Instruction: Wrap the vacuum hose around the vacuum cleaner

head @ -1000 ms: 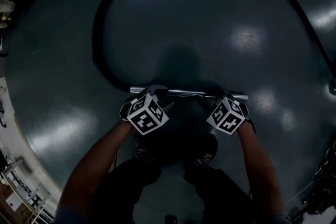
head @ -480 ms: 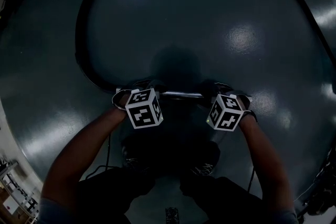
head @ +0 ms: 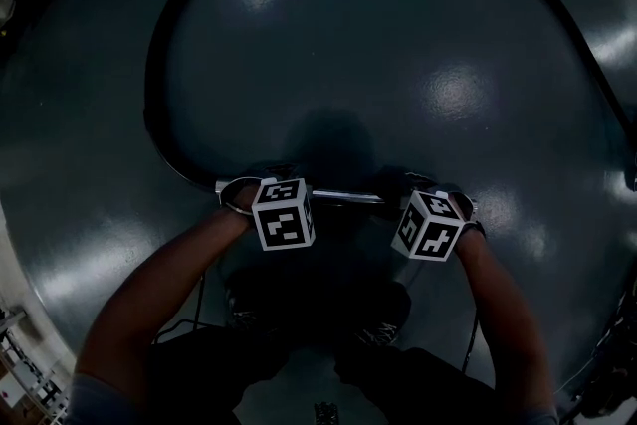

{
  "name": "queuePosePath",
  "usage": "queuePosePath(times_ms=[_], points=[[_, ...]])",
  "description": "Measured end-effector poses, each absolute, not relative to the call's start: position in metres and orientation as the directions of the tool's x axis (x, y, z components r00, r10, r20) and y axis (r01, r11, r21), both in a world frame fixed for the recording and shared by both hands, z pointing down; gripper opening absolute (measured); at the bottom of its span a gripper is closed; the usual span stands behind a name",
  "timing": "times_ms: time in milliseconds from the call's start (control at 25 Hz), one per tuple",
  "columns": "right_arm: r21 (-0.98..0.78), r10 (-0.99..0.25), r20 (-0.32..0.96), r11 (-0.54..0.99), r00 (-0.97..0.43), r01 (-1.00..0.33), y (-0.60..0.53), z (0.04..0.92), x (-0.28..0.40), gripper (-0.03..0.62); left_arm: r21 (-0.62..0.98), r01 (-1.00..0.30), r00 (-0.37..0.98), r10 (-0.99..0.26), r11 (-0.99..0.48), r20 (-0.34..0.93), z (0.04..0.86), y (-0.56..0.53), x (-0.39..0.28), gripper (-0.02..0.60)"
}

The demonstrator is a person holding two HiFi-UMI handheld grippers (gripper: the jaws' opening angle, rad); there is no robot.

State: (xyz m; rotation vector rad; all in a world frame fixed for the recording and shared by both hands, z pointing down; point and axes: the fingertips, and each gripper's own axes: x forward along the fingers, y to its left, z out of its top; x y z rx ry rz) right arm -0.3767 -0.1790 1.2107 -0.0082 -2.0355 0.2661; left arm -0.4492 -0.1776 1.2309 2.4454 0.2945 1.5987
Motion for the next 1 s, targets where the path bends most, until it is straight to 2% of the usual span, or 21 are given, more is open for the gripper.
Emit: queuePosePath(times_ms=[160,240,640,1000], points=[[-0.211,0.143,0.882,0.972,-0.449,-0.106,-0.182,1.181,-0.373,0.161,0.258,0.080,0.415,0.268,-0.963,0.870,1.215,-0.175,-0.443,0.247],[-0.220,0.148,0.878,0.969,-0.455,-0.111,-0.182,1.157,-0.371,0.161,0.283,0.064,0.421,0.283,-0.957,0.862,1.194,-0.177,-0.440,0.175],[-0.145,0.109,0.882,0.989,-0.458,-0.043,-0.201,1.017,-0.353,0.162,0.399,0.034,0.432,0.373,-0.916,0.821,1.070,-0.184,-0.420,0.170],[0.085,-0.089,0.884,0.996,-0.459,-0.029,-0.248,0.844,-0.333,0.187,0.429,0.021,0.452,0.391,-0.903,0.802,0.946,-0.208,-0.384,0.167]])
